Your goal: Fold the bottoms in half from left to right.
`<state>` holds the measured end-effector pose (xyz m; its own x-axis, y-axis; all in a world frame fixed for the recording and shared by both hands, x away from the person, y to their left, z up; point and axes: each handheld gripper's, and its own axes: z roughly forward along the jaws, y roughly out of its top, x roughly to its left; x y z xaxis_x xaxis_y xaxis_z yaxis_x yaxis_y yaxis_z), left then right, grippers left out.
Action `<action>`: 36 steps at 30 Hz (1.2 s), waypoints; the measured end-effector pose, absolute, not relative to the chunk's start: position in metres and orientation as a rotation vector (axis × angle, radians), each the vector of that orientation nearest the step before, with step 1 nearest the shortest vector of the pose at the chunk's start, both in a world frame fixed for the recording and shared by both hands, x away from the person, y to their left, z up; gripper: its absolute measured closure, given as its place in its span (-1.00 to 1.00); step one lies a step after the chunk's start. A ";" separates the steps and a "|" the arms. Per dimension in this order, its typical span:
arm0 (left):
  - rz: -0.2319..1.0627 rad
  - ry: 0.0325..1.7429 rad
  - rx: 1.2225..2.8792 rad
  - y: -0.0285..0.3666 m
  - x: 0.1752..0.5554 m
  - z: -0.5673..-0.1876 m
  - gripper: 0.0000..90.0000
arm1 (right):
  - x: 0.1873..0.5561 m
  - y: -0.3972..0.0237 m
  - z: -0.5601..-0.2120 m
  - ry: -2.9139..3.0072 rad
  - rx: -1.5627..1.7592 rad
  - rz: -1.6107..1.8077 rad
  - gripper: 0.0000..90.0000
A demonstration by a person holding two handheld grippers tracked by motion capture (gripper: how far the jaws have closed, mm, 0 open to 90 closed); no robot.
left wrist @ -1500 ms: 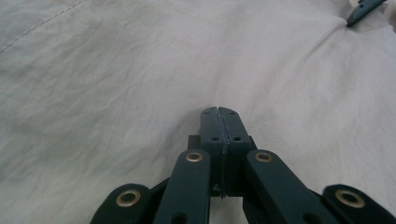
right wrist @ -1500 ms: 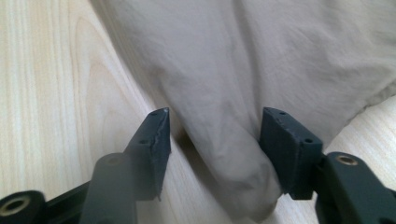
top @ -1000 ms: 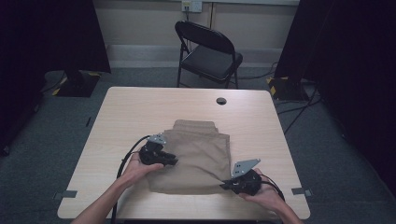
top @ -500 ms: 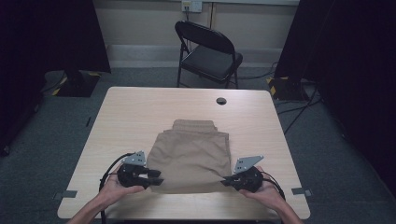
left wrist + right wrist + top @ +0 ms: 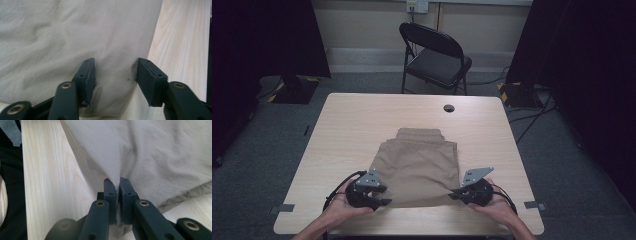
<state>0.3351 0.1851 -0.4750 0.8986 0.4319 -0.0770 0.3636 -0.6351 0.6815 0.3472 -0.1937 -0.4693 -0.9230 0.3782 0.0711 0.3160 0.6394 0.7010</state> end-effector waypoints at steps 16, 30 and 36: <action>0.194 0.597 2.365 0.180 0.329 -0.481 -0.20 | 0.347 -0.192 -0.470 2.772 0.589 1.152 0.91; 0.257 0.592 2.385 0.177 0.338 -0.483 0.14 | 0.347 -0.190 -0.471 2.787 0.587 1.145 0.91; 0.275 0.586 2.397 0.176 0.342 -0.481 0.53 | 0.348 -0.188 -0.469 2.789 0.587 1.160 0.91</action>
<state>0.3415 0.1760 -0.4811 0.8785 0.4755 0.0469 0.3401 -0.6913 0.6375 0.3483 -0.1877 -0.4694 -0.9251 0.3699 0.0854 0.3214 0.6433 0.6949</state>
